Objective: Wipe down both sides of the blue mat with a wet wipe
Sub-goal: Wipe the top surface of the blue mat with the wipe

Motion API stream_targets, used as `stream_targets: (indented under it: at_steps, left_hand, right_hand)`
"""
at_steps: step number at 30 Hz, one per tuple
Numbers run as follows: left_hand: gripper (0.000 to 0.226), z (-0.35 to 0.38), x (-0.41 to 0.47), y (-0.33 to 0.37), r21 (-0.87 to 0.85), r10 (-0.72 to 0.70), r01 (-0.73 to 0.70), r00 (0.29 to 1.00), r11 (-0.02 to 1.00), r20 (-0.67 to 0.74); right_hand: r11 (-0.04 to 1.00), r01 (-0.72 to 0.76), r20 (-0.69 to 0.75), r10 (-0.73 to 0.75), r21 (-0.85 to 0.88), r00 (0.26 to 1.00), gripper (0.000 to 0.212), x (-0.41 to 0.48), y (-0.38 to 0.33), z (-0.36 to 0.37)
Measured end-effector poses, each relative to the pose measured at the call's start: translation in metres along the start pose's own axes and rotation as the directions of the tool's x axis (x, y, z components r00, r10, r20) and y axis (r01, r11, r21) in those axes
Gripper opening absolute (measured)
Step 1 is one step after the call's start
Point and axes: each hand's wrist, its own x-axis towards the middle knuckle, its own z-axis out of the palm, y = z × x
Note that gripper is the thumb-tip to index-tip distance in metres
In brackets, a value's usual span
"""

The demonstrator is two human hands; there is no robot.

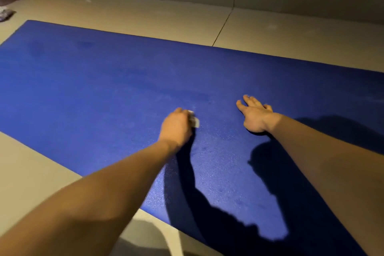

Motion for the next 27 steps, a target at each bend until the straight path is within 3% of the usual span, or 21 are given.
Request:
stream_targets:
  at_steps: [4, 8, 10, 14, 17, 19, 21, 25, 27]
  left_hand:
    - [0.015, -0.013, 0.000, -0.046, -0.026, -0.284, 0.282, 0.952, 0.959, -0.118]
    - [0.025, 0.004, 0.016, -0.004, -0.215, -0.338, 0.305, 0.931, 0.928, -0.138]
    - [0.028, 0.016, 0.019, 0.030, -0.265, -0.252, 0.215, 0.961, 0.940, -0.117]
    - [0.022, 0.040, -0.008, 0.095, -0.210, 0.090, -0.083, 0.996, 0.974, 0.025]
    - [0.016, 0.038, -0.018, 0.085, -0.146, 0.272, -0.262, 0.961, 0.954, 0.051]
    - [0.019, 0.029, -0.017, 0.054, -0.085, 0.303, -0.299, 0.952, 0.950, 0.033]
    - [0.023, 0.017, -0.019, 0.013, -0.026, 0.205, -0.205, 0.979, 0.978, 0.002]
    - [0.021, -0.005, -0.034, -0.055, -0.001, -0.123, 0.123, 0.988, 0.992, -0.090]
    - [0.020, -0.006, -0.036, -0.053, 0.015, -0.165, 0.168, 0.980, 0.986, -0.114]
  right_hand:
    - [1.000, -0.015, -0.015, 0.015, -0.001, 1.000, 0.083, 0.003, -0.002, 0.006]
    - [1.000, -0.014, -0.025, 0.014, 0.005, 1.000, 0.083, 0.005, -0.003, 0.008]
    - [1.000, -0.015, -0.019, 0.015, 0.013, 1.000, 0.084, 0.004, -0.002, 0.007]
    - [1.000, -0.006, -0.017, 0.006, 0.014, 1.000, 0.083, 0.003, -0.002, 0.006]
    - [1.000, -0.017, -0.015, 0.017, 0.005, 1.000, 0.084, 0.002, -0.002, 0.005]
    - [1.000, -0.015, -0.014, 0.016, 0.008, 1.000, 0.085, 0.001, -0.003, 0.006]
    - [1.000, -0.014, -0.014, 0.014, 0.011, 1.000, 0.085, 0.000, -0.005, 0.005]
    - [0.999, -0.039, -0.016, 0.039, -0.001, 0.999, 0.084, -0.004, -0.009, 0.005]
    - [0.999, -0.044, -0.016, 0.044, -0.011, 0.999, 0.083, -0.004, -0.012, 0.005]
